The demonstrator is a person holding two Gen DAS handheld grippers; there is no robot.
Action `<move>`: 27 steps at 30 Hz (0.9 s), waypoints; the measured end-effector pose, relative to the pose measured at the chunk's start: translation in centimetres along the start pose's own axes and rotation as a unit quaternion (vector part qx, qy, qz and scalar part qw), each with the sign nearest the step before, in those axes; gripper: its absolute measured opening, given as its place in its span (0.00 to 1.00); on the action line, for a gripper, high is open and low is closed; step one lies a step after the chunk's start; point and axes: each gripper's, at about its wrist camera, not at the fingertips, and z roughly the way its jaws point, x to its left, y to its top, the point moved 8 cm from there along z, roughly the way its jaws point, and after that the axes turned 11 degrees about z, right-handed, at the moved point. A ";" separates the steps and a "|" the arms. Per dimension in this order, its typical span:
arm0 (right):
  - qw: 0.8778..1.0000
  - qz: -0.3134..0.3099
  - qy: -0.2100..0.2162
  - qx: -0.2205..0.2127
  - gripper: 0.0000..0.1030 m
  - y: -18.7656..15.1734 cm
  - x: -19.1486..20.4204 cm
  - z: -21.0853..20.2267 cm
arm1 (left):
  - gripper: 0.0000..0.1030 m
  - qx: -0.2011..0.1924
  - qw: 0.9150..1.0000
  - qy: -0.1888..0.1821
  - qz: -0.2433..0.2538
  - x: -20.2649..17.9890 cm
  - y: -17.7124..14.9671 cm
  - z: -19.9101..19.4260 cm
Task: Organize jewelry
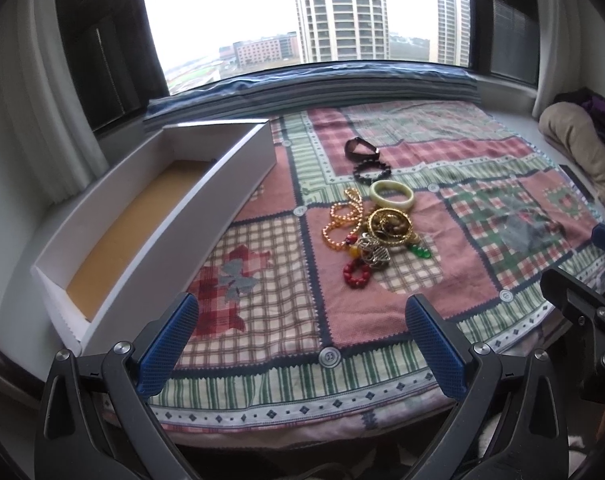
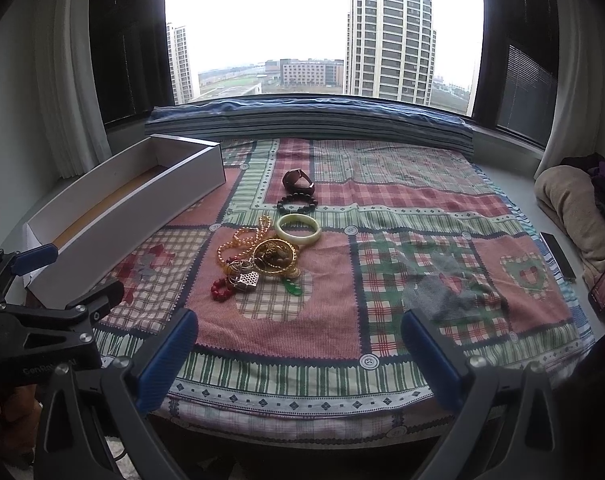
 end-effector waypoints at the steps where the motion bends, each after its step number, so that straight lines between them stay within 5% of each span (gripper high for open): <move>1: 1.000 -0.001 0.000 0.000 1.00 0.0 0.1 0.0 | 1.00 0.001 1.000 0.001 0.000 0.1 0.0 0.0; 27: 1.000 -0.013 0.004 0.006 1.00 -0.1 0.8 0.5 | 1.00 0.011 1.000 -0.001 -0.001 0.1 -0.4 0.9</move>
